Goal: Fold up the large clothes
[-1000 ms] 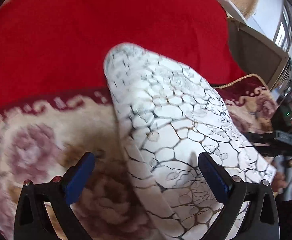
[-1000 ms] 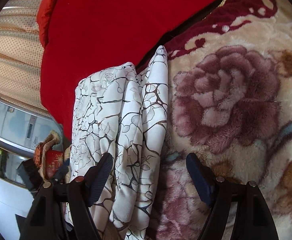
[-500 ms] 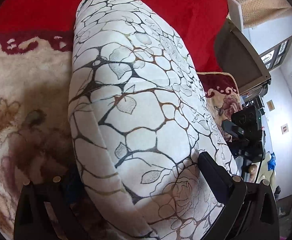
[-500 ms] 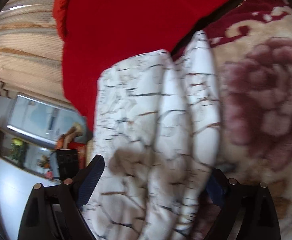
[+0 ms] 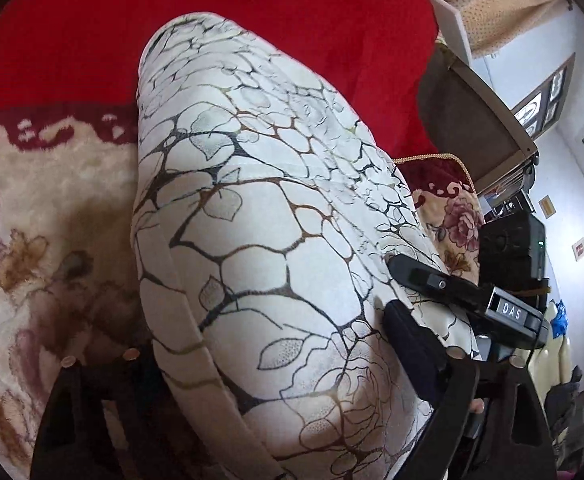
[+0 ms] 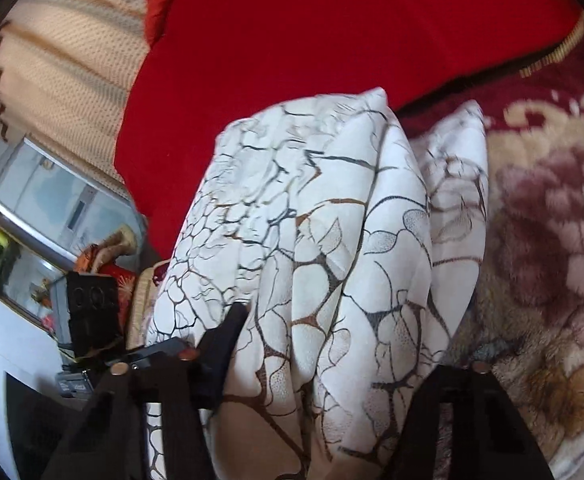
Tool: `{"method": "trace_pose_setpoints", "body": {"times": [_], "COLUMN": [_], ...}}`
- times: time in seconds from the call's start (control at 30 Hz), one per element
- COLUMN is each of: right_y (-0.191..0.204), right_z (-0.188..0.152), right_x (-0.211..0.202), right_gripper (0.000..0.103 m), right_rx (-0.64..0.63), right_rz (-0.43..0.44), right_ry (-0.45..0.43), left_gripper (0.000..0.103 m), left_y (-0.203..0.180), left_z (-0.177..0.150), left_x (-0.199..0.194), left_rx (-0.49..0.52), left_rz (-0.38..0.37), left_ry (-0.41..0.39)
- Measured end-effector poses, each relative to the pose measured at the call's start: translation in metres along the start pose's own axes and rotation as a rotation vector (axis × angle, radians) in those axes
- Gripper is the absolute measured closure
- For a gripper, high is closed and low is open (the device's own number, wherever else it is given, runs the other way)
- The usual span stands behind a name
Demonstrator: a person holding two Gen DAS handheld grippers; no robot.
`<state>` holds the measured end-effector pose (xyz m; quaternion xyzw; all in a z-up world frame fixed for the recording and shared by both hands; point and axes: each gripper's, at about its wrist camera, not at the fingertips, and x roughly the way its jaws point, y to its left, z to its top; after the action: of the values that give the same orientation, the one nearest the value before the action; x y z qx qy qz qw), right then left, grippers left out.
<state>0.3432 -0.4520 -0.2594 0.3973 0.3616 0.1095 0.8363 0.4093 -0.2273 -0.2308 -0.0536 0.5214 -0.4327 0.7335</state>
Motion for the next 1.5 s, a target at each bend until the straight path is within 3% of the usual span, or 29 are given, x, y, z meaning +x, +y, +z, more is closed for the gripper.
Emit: {"method": "trace_pose_setpoints", "body": {"times": [0.13, 0.37, 0.7, 0.83, 0.9, 0.97, 1.03, 1.13, 1.23, 1.3, 1.37, 1.5], "right_y": [0.027, 0.060, 0.099, 0.099, 0.088, 0.077, 0.067, 0.062, 0.062, 0.078, 0.088, 0.091], "right_z": [-0.007, -0.016, -0.023, -0.035, -0.041, -0.048, -0.050, -0.052, -0.058, -0.060, -0.061, -0.070], "right_x": [-0.003, -0.010, -0.018, 0.006, 0.024, 0.040, 0.046, 0.047, 0.036, 0.033, 0.015, -0.035], "right_gripper": [0.052, 0.054, 0.055, 0.055, 0.055, 0.055, 0.055, 0.052, 0.040, 0.039, 0.033, 0.032], "right_rx": [-0.087, -0.150, -0.176, -0.153, -0.116, -0.076, -0.041, -0.028, -0.031, -0.053, -0.091, -0.166], "right_rz": [-0.039, -0.011, 0.153, 0.167, 0.156, 0.145, 0.166, 0.149, 0.103, 0.058, -0.003, -0.089], "right_ry": [-0.038, -0.071, -0.141, -0.074, -0.007, 0.041, 0.056, 0.066, 0.063, 0.048, 0.011, -0.088], "left_gripper": [0.037, 0.040, 0.040, 0.040, 0.039, 0.029, 0.018, 0.017, 0.017, 0.017, 0.017, 0.018], "left_y": [-0.007, -0.015, -0.020, -0.001, 0.016, 0.034, 0.053, 0.053, 0.047, 0.041, 0.035, 0.025], "left_z": [0.001, -0.002, -0.013, -0.023, -0.030, -0.035, -0.038, -0.036, -0.035, -0.033, -0.033, -0.038], "left_x": [-0.012, -0.029, -0.091, -0.091, -0.073, -0.055, -0.044, -0.046, -0.048, -0.053, -0.058, -0.078], "left_rx": [0.012, 0.039, 0.073, 0.039, -0.004, -0.058, -0.126, -0.125, -0.113, -0.109, -0.105, -0.068], "left_rz": [0.007, 0.041, 0.131, 0.181, 0.226, 0.253, 0.224, 0.208, 0.239, 0.255, 0.279, 0.373], "left_ry": [-0.024, -0.055, -0.175, -0.128, -0.043, 0.006, 0.030, 0.032, 0.037, 0.042, 0.033, -0.006]}}
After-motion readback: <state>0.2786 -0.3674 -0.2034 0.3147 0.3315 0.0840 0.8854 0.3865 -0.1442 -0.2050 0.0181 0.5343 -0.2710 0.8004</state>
